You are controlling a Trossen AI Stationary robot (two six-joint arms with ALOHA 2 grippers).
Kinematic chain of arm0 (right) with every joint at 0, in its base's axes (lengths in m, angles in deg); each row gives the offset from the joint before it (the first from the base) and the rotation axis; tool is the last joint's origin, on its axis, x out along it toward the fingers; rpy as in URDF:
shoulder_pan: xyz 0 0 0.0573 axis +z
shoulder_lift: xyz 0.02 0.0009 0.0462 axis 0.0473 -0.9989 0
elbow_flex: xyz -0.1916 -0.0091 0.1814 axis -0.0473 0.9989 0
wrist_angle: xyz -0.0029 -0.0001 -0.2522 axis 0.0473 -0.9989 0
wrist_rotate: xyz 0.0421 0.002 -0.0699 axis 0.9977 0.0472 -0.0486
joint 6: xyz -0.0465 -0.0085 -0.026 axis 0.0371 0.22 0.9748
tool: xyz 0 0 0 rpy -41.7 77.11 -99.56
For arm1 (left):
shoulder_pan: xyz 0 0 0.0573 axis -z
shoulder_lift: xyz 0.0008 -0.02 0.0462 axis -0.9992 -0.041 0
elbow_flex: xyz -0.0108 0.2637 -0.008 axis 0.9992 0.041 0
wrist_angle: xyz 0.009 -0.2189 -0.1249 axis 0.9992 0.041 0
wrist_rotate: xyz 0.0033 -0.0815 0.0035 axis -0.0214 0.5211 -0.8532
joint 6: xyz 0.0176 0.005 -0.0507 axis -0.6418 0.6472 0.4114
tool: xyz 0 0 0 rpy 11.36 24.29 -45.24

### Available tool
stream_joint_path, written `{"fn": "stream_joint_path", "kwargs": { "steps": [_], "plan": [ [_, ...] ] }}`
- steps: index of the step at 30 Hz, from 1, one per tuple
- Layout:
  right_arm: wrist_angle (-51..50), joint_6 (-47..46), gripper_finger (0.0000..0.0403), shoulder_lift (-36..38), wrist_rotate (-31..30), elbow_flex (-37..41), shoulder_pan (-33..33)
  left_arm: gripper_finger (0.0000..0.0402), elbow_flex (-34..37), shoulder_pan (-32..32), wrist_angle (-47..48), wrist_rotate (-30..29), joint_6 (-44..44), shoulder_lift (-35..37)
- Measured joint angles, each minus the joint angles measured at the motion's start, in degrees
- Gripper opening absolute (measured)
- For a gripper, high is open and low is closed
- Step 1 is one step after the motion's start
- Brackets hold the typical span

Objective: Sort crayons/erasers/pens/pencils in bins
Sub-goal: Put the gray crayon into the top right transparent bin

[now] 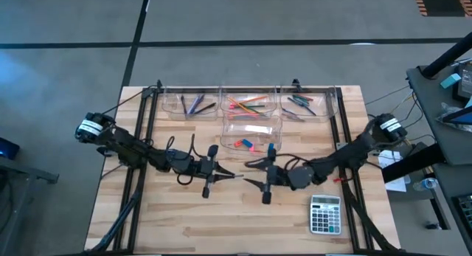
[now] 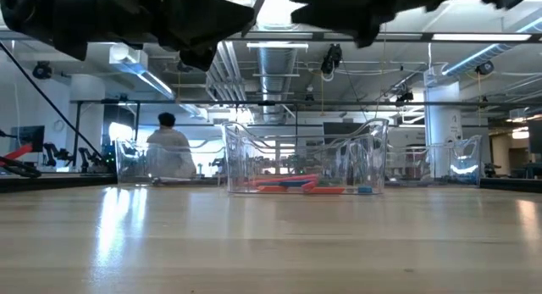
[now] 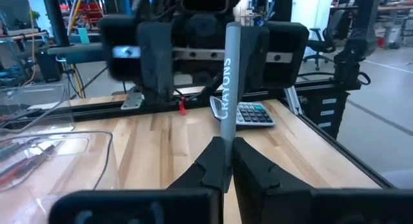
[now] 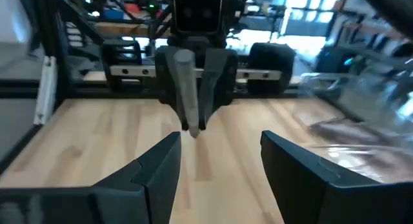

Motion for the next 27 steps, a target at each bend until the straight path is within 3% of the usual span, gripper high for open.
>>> {"fn": "stream_joint_path", "kwargs": {
  "steps": [4,19,27],
  "plan": [
    [4.2,-1.0,0.0203,-1.8,6.1,-0.4,-2.0,0.0000,0.0,-0.1,0.1,0.3,0.0,0.0],
    [9.2,-1.6,0.0200,-2.2,10.6,-1.2,-3.5,0.0000,0.0,-0.1,0.5,0.5,0.0,0.0],
    [8.9,-3.5,0.0124,-3.4,16.3,-2.1,-4.7,0.0000,0.0,-0.1,0.5,0.5,0.0,0.0]
  ]
}}
